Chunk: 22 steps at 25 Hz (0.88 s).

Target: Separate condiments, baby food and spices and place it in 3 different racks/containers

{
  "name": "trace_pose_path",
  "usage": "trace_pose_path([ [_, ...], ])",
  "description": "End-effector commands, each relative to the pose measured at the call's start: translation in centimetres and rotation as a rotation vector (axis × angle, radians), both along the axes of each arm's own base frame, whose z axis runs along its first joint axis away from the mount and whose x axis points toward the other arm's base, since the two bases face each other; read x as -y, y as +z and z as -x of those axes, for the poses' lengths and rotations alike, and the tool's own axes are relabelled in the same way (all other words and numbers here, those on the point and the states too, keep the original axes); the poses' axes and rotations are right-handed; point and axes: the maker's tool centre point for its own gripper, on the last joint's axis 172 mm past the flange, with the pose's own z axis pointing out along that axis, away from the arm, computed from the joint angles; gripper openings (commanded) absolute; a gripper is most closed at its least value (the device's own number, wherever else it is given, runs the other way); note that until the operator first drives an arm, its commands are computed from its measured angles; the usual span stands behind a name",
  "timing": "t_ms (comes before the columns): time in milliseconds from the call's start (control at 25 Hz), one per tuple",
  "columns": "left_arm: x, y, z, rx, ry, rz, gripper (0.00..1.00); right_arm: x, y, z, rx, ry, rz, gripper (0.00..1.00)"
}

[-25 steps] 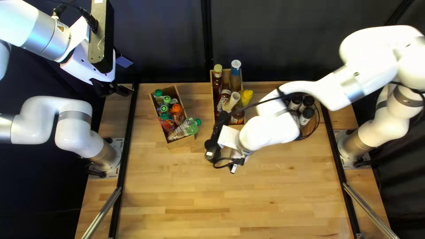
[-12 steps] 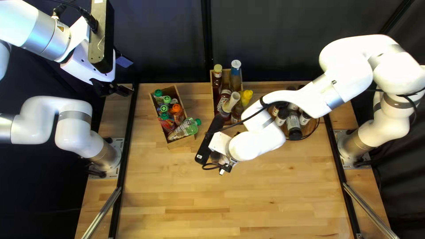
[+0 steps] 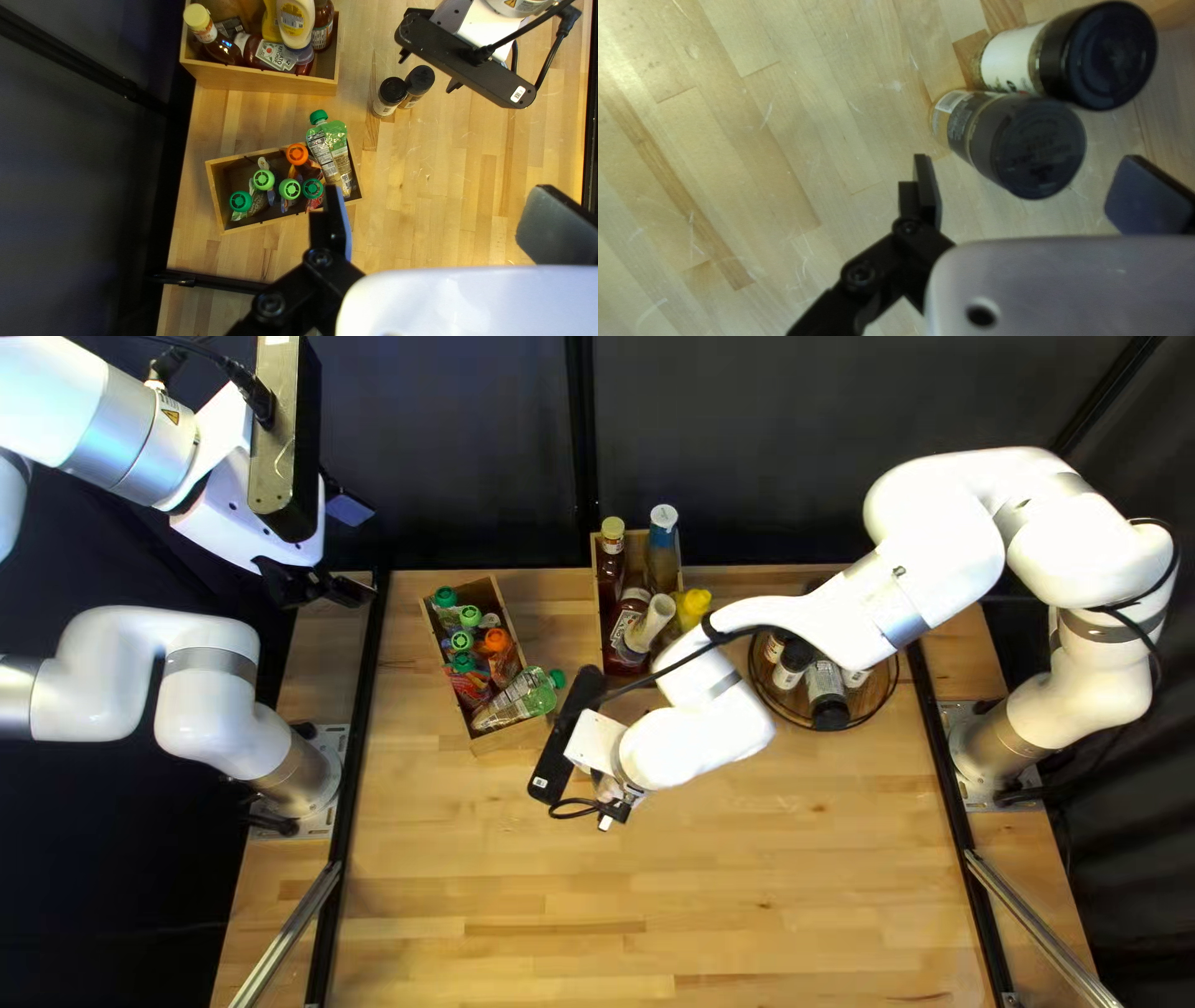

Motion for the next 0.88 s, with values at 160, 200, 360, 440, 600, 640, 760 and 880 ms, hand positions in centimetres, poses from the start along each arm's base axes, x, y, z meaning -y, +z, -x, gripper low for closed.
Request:
trace_pose_path([
  [160, 0.0, 0.0, 0.0, 0.0, 0.0, 0.0, 1.0, 0.1, 0.0, -0.2, -0.005, 0.018, -0.008, 0.04],
  [200, 0.0, 0.0, 0.0, 0.0, 0.0, 0.0, 1.0, 0.1, 0.2, -0.1, -0.005, 0.019, -0.007, 0.02],
  [360, 0.0, 0.0, 0.0, 0.0, 0.0, 0.0, 1.0, -0.9, 2.1, 2.0, -0.007, 0.025, 0.005, 0.02],
  [440, 0.0, 0.0, 0.0, 0.0, 0.0, 0.0, 1.0, -1.3, 2.7, 3.1, -0.01, 0.034, -0.004, 0.01],
  [600, 0.0, 0.0, 0.0, 0.0, 0.0, 0.0, 1.0, -1.9, 4.8, 5.9, -0.021, 0.05, -0.011, 0.01],
  [640, 0.0, 0.0, 0.0, 0.0, 0.0, 0.0, 1.0, -1.7, 6.2, 7.4, -0.023, 0.055, -0.009, 0.01],
  [760, 0.0, 0.0, 0.0, 0.0, 0.0, 0.0, 1.0, -0.9, 8.7, 10.0, -0.028, 0.067, -0.006, 0.0],
  [880, 0.0, 0.0, 0.0, 0.0, 0.0, 0.0, 1.0, 0.2, 11.5, 12.7, -0.028, 0.097, -0.014, 0.0],
])
